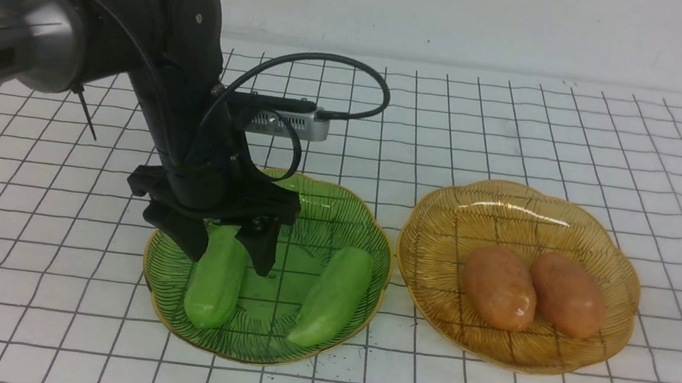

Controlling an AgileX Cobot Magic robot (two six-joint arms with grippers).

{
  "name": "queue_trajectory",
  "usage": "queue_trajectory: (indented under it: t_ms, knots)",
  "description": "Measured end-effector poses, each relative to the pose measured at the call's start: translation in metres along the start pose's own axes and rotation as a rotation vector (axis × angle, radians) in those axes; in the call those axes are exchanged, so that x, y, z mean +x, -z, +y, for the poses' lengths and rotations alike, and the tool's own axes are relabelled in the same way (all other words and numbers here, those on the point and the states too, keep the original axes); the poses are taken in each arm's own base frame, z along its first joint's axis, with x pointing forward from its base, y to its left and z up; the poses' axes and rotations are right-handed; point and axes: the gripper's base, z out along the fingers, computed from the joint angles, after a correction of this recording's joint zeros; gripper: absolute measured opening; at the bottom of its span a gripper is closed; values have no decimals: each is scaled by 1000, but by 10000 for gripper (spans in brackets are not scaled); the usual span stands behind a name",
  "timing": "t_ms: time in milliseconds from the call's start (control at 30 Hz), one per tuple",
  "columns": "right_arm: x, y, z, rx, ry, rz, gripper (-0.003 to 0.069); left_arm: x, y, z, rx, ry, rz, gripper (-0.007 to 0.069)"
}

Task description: Put different types of vegetables on the plate.

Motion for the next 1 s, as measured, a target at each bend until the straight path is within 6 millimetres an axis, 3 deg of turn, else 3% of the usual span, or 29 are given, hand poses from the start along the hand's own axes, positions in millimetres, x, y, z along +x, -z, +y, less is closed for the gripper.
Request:
queue_trajectory:
  t_ms: [67,200,333,467,800,1000]
  knots:
    - [12,15,1,14,10,-130,-14,0,0,0,-1,-4,0,505]
    - [37,18,-3,64,33,-352,-14,0,0,0,-5,-33,0,422]
    - [56,2,-11,132,82,-478,-14,0,0,1,-7,-46,0,346]
    - [76,-34,-21,206,164,-602,-14,0,0,1,-7,-49,1,222]
    - [84,-47,-24,255,274,-662,-15,0,0,1,-13,-84,1,31]
    - [85,-47,-24,255,274,-659,-15,0,0,2,-26,-102,0,-8]
